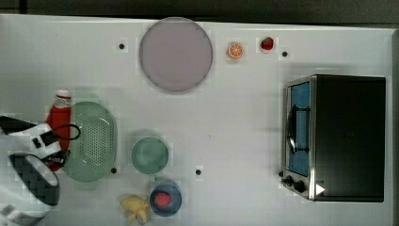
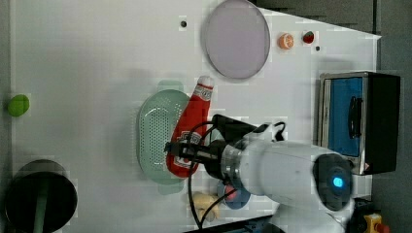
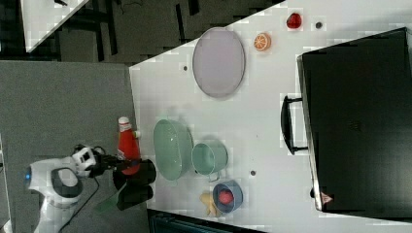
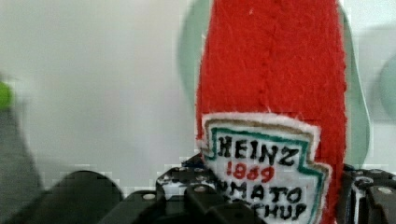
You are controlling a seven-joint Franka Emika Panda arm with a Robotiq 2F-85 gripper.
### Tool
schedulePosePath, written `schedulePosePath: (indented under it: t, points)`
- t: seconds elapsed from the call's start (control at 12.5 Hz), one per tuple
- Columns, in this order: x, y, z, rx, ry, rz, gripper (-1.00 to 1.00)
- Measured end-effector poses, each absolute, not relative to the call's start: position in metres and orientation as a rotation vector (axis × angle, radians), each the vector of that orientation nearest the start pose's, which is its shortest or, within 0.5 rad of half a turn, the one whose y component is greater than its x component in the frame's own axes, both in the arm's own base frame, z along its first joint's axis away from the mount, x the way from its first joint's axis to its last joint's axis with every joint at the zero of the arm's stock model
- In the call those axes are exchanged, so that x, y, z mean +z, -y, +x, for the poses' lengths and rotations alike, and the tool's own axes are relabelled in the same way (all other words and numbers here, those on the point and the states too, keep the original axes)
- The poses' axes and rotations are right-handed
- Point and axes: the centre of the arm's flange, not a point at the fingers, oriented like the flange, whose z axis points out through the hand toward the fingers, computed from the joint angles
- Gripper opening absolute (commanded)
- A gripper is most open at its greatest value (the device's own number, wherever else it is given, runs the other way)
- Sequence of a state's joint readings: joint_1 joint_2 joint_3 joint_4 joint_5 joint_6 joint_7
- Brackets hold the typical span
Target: Pick ketchup from strainer and place it on the table
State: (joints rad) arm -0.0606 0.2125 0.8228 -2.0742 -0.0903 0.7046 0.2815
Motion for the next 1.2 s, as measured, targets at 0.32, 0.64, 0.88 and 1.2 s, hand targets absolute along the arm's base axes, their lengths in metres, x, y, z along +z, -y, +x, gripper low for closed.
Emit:
schedulePosePath:
  t: [0.32,0.64,0.88,1.2]
  points:
    - [0.416,-0.368,0.460,0.079,-0.421,-3.092,0.19]
    - [0.439,-0.284,0.529,0.081,-0.566,-3.076,0.19]
    - [0.429,-0.182,0.572,0.088,-0.689,-3.093,0.19]
    - [0.410,-0.033,0.596,0.141,-0.774,-3.095,0.19]
